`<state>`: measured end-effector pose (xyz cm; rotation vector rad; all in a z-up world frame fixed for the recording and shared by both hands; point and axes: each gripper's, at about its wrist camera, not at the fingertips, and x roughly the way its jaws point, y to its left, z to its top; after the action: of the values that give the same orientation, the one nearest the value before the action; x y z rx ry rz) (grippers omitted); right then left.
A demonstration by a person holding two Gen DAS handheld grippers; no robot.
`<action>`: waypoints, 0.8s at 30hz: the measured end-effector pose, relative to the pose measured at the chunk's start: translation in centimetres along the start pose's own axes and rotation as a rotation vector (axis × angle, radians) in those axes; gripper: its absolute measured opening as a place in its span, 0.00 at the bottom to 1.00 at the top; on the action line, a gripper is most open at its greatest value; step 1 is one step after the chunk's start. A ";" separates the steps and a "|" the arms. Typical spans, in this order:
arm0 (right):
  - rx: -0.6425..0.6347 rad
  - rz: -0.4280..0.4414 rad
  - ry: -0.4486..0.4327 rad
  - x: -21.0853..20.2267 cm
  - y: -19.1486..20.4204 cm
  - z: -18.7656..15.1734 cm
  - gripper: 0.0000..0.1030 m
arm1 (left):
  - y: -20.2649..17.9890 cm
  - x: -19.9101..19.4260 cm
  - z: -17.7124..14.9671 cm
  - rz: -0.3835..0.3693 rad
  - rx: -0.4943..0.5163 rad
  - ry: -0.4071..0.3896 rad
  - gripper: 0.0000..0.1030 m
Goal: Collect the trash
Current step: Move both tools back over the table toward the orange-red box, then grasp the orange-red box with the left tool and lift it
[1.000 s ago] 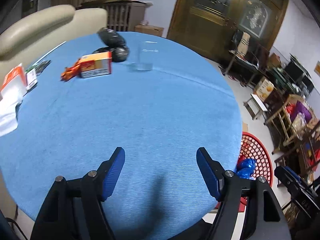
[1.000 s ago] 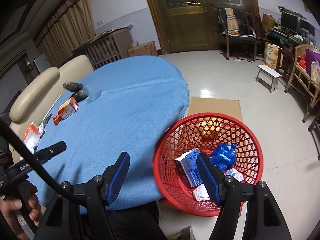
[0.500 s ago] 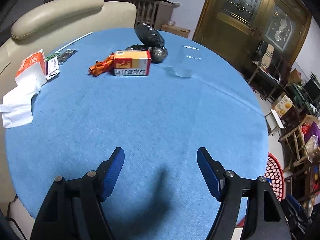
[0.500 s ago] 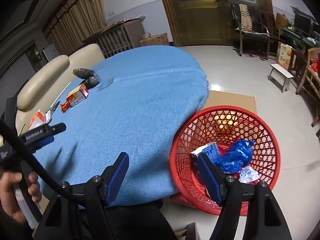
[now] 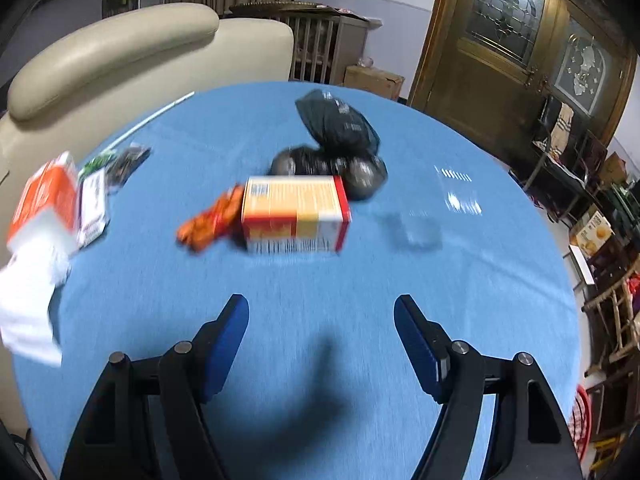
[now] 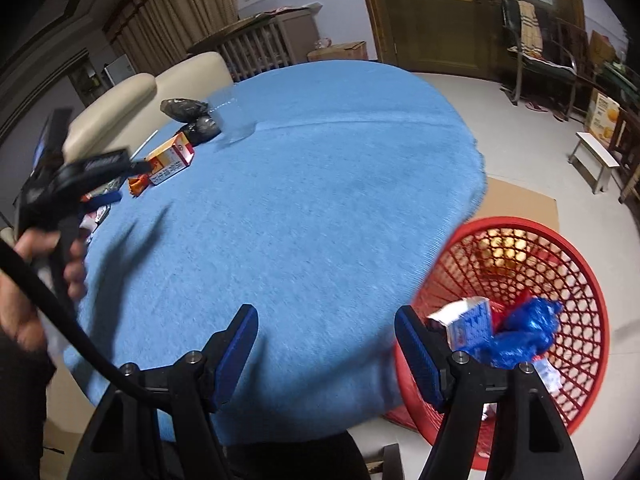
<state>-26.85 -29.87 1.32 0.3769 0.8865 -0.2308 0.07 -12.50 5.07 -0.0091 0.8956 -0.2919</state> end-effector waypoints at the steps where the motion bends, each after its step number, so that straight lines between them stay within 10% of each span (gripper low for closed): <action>1: -0.001 0.002 0.003 0.2 0.1 0.1 0.72 | 0.0 0.5 0.5 0.005 0.004 -0.003 0.74; 24: 0.012 -0.012 0.030 1.4 -0.4 0.8 0.72 | 1.5 7.4 3.5 0.073 -0.017 0.016 0.74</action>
<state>-25.56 -30.65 0.64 0.3869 0.9175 -0.2426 7.51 -13.39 1.41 0.0096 0.9127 -0.2168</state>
